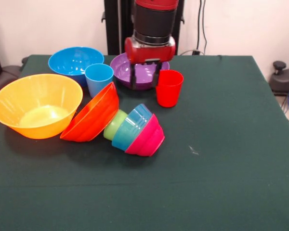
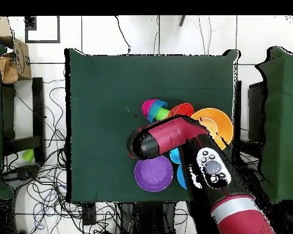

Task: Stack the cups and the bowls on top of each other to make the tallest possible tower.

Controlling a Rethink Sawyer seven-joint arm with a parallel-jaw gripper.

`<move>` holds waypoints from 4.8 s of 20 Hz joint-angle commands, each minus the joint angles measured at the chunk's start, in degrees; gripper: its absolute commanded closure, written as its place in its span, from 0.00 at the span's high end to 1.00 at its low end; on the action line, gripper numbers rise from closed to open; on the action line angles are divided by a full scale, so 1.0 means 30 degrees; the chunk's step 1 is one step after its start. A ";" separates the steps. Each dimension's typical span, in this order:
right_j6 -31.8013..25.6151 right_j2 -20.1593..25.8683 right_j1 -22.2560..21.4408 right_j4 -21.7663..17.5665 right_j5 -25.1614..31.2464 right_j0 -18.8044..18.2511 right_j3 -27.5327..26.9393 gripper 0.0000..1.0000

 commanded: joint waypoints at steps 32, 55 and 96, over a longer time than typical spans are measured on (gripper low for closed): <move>-0.0436 -0.0938 0.2632 -0.2334 -0.3621 0.1169 -0.0856 1.00; -0.2254 0.1046 0.2031 -0.2743 -0.3955 -0.0940 -0.0339 1.00; -1.0283 0.9291 0.5570 0.1231 0.3235 -0.7198 -0.0467 1.00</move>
